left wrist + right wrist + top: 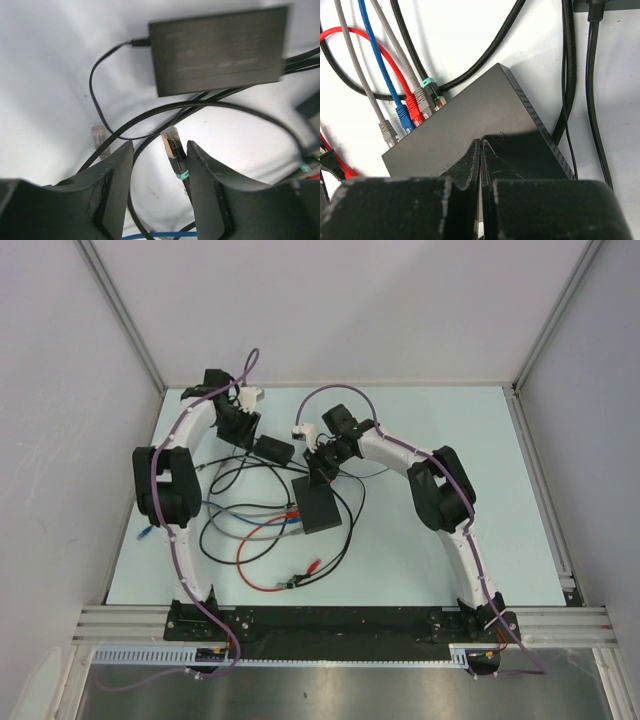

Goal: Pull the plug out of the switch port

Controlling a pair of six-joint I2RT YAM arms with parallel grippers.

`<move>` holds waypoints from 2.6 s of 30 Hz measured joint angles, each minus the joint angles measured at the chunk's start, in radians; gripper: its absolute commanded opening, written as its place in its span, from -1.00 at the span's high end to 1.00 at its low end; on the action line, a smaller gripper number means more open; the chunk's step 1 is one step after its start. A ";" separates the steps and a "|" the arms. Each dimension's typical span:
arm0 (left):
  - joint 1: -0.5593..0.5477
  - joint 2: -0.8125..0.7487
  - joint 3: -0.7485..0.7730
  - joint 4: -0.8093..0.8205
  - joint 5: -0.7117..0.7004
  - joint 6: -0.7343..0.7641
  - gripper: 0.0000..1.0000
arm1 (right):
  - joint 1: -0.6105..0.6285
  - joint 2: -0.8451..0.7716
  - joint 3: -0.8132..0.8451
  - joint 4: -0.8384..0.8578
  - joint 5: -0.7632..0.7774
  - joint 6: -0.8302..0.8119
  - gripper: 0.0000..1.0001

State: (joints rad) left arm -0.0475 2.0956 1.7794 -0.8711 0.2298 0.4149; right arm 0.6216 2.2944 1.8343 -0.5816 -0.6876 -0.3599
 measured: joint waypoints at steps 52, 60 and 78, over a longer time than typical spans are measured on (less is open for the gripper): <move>-0.038 0.089 -0.294 -0.079 0.745 -0.035 0.10 | -0.003 -0.004 -0.008 0.005 -0.005 0.000 1.00; -0.053 0.101 -0.294 -0.072 0.761 -0.041 0.18 | -0.003 -0.005 -0.011 0.009 -0.005 0.000 1.00; -0.074 0.148 -0.294 -0.087 0.798 -0.033 0.30 | -0.003 -0.009 -0.016 0.012 0.000 0.000 1.00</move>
State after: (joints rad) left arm -0.1211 2.2433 1.4849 -0.9577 1.0279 0.3817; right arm 0.6189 2.2856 1.8183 -0.5694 -0.6876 -0.3599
